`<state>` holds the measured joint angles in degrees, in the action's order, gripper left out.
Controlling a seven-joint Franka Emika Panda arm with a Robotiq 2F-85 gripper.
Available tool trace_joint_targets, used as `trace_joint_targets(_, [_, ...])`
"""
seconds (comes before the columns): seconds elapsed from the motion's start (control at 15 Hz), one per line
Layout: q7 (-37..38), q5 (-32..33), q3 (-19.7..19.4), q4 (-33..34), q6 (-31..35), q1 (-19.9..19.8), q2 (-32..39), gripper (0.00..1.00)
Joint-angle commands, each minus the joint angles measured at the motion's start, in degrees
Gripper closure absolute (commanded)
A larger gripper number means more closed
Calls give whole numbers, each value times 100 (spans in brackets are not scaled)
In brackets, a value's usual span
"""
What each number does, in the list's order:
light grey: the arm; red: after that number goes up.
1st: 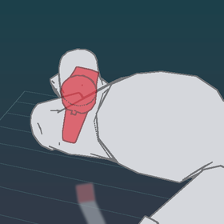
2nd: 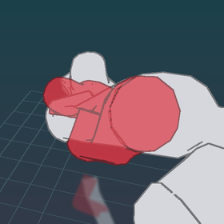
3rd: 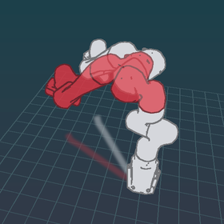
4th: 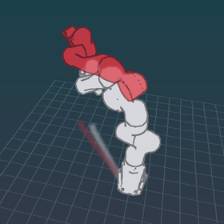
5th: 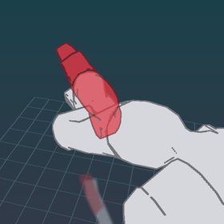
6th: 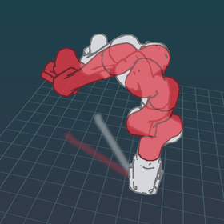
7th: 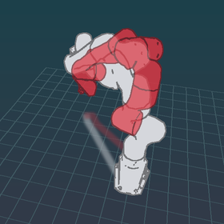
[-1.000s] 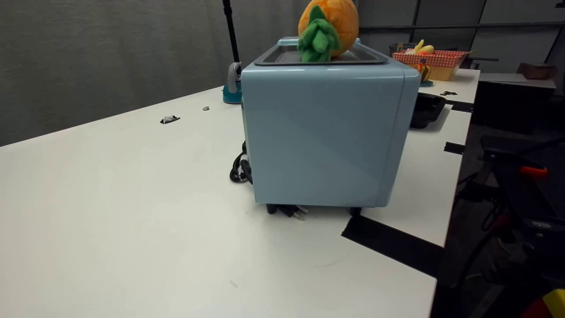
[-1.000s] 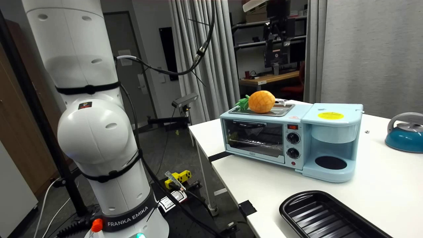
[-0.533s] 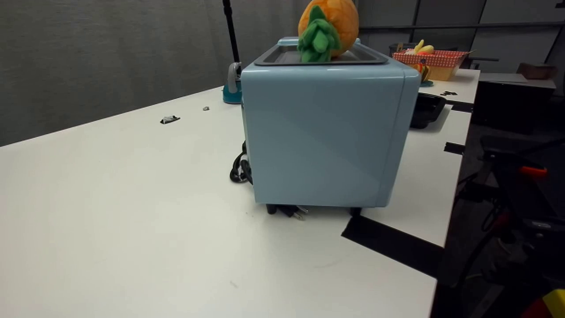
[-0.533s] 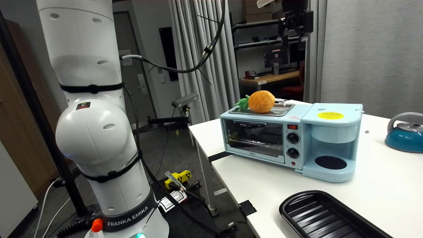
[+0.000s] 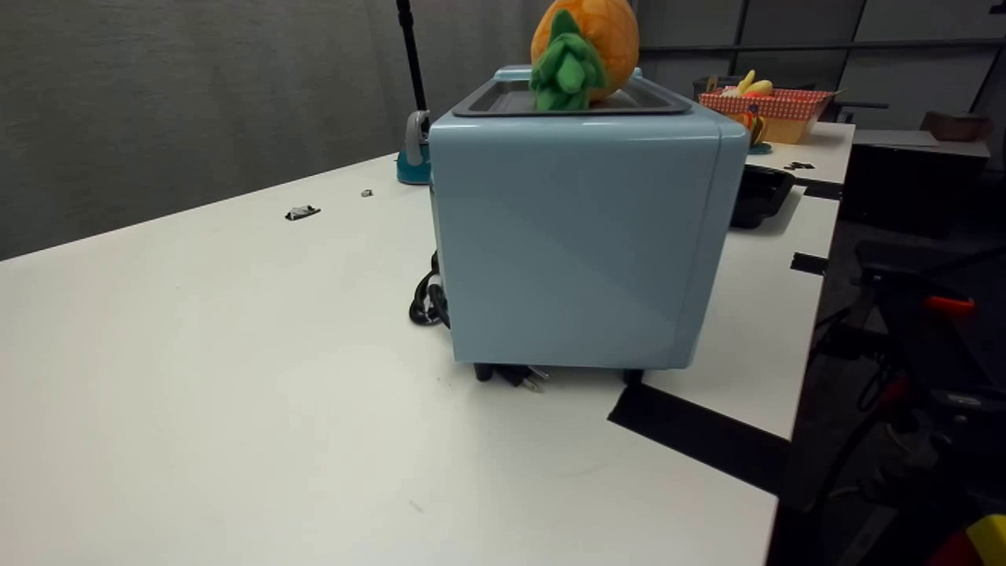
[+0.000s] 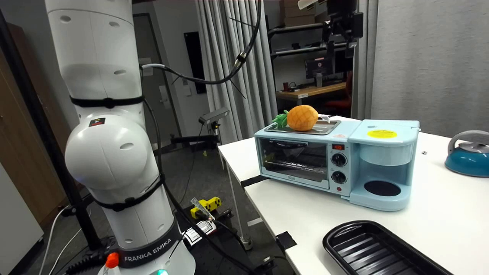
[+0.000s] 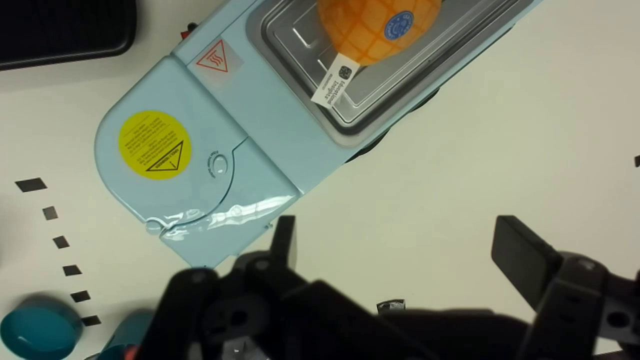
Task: Press the button on the top of the toaster oven
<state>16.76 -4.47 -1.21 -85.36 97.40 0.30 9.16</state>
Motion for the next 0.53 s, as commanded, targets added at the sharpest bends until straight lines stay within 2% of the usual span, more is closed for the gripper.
trace_joint_targets(0.0, [50, 36, -4, -61, 43, 2, 3, 0])
trace_joint_targets(0.47, [118, 395, -261, -156, 509, -131, 260, 0])
